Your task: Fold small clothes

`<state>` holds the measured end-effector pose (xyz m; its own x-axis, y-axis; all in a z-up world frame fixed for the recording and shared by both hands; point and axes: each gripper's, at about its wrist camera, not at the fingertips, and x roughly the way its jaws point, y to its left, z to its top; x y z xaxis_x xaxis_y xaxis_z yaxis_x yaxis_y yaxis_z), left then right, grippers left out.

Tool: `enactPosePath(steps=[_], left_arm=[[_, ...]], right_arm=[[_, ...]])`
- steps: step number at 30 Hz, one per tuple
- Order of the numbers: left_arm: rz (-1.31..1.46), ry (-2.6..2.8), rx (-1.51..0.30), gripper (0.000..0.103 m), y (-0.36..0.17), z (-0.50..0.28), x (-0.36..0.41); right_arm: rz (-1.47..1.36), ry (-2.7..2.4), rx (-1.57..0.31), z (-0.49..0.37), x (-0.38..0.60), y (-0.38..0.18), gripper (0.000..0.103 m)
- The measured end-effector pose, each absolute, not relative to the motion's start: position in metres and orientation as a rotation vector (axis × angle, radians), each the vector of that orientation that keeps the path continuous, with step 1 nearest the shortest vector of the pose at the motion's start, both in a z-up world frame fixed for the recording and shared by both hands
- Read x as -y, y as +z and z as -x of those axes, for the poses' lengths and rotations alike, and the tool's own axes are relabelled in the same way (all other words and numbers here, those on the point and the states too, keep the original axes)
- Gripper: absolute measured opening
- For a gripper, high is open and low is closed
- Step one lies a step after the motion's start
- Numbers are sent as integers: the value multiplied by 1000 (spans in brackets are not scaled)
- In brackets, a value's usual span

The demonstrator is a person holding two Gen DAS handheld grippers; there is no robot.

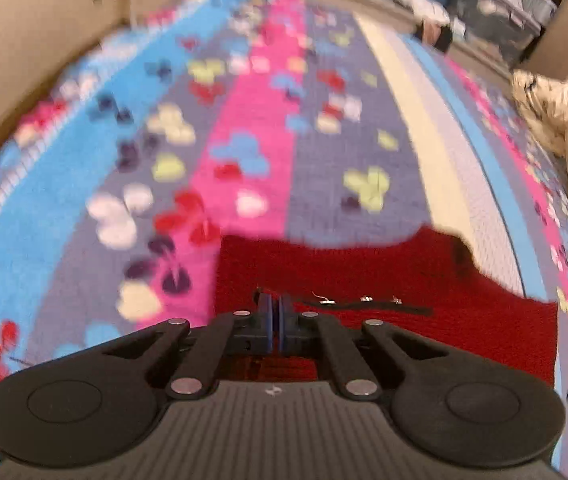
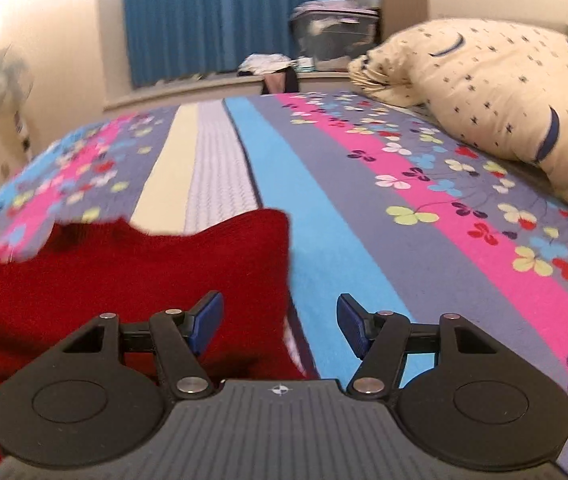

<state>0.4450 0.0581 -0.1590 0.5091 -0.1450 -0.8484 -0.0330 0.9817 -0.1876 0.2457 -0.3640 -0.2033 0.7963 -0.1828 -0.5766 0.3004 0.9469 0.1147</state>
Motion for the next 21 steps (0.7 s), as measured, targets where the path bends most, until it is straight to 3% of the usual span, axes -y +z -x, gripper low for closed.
enactPosePath(steps=[3, 5, 7, 9, 10, 11, 13, 18, 21], left_arm=[[127, -46, -1071, 7, -188, -452, -54], [103, -46, -1080, 19, -202, -451, -51], [118, -58, -1070, 30, -203, -446, -51], [127, -70, -1080, 52, -197, -439, -59], [109, -20, -1088, 80, -190, -434, -60], [98, 32, -1048, 102, -181, -425, -62], [83, 26, -919, 103, -168, -399, -63], [-173, 37, -1097, 103, -216, -402, -49], [-96, 67, -1035, 103, -201, -376, -61]], right_arm=[[-226, -269, -617, -266, 368, -209, 57], [-187, -233, -733, -290, 366, -225, 50], [-104, -215, -841, -307, 362, -247, 52], [-32, -201, -816, -306, 358, -247, 55], [-22, -203, -819, -303, 357, -240, 55], [-36, -225, -803, -298, 358, -230, 55], [-72, -215, -727, -282, 360, -215, 61], [1, -195, -802, -277, 352, -250, 74], [-90, -230, -807, -272, 356, -234, 76]])
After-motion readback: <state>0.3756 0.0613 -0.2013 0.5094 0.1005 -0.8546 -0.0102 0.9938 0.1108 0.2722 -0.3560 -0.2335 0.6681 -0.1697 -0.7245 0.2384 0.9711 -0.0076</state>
